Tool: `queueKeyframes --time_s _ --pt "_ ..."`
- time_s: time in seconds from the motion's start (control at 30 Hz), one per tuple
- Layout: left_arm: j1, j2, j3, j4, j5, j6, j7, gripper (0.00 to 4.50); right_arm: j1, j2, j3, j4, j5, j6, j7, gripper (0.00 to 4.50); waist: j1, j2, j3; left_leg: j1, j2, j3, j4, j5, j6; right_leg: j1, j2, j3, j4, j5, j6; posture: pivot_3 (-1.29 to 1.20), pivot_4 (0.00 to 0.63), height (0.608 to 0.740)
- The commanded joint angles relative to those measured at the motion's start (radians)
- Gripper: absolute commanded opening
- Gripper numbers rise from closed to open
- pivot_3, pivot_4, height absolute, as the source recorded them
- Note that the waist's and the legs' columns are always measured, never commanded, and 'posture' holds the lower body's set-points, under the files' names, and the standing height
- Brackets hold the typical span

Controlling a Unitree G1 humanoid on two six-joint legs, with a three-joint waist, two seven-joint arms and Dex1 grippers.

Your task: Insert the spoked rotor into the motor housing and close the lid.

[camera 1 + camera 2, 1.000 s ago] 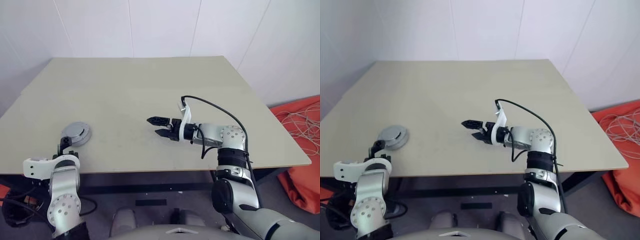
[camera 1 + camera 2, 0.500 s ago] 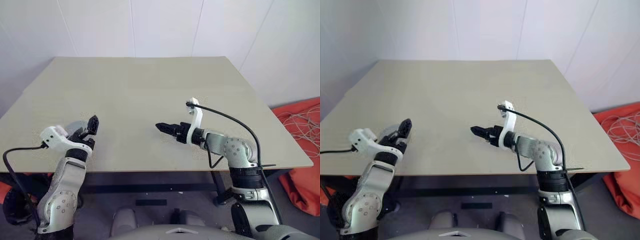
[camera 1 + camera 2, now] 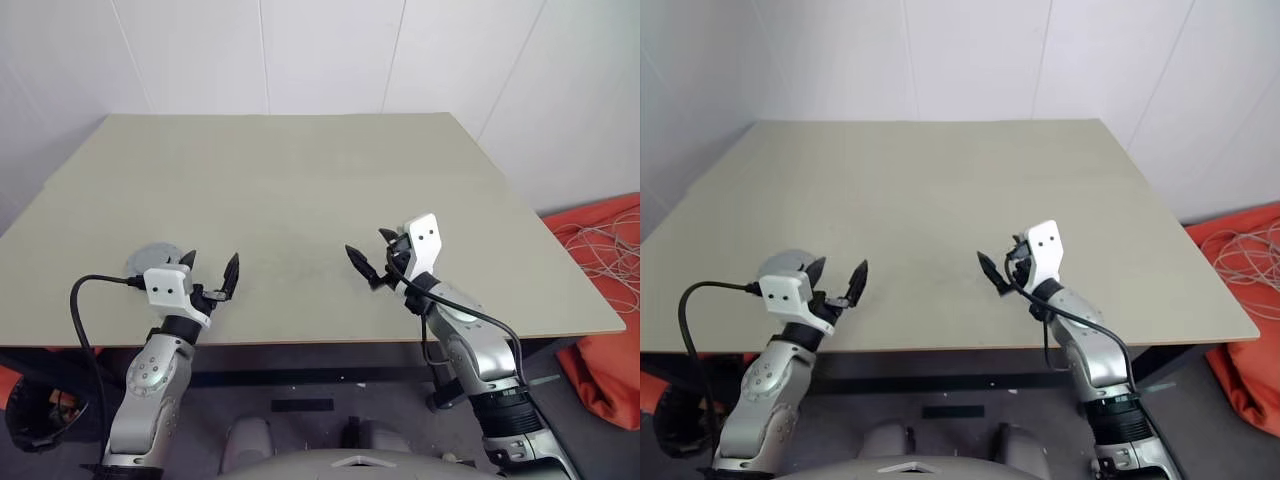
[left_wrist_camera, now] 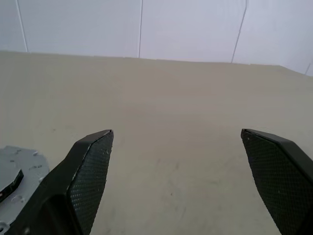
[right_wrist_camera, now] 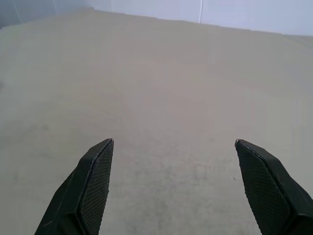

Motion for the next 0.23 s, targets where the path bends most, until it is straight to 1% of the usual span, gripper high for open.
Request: queueKeyframes --time_s 0.03,0.13,0.23 --pt "-0.012 -0.016 0.006 -0.003 0.03 -0.068 -0.028 4.43 0.015 0.005 -0.025 0.012 -0.039 -0.099 -0.002 4.5 -0.001 0.0 0.0 0.0 0.0 0.0 0.0 0.0 0.0 0.0 0.0 0.0 0.0 0.0 0.0 0.0 0.0 0.74" --pt "-0.01 -0.024 0.016 0.011 0.05 -0.097 -0.04 4.43 0.036 0.033 -0.041 0.017 -0.037 -0.092 -0.029 4.5 -0.001 0.001 0.0 0.001 0.0 0.0 0.0 0.0 0.0 0.0 0.0 0.001 0.001 0.0 0.0 0.0 0.0 0.74" --pt "-0.002 -0.03 0.029 0.03 0.054 -0.117 -0.051 4.43 0.04 0.037 -0.047 0.016 -0.038 -0.092 -0.02 4.5 -0.003 0.001 0.0 0.002 0.0 0.001 -0.001 0.0 0.0 0.0 0.0 0.001 0.001 0.0 0.0 0.0 0.0 0.74"
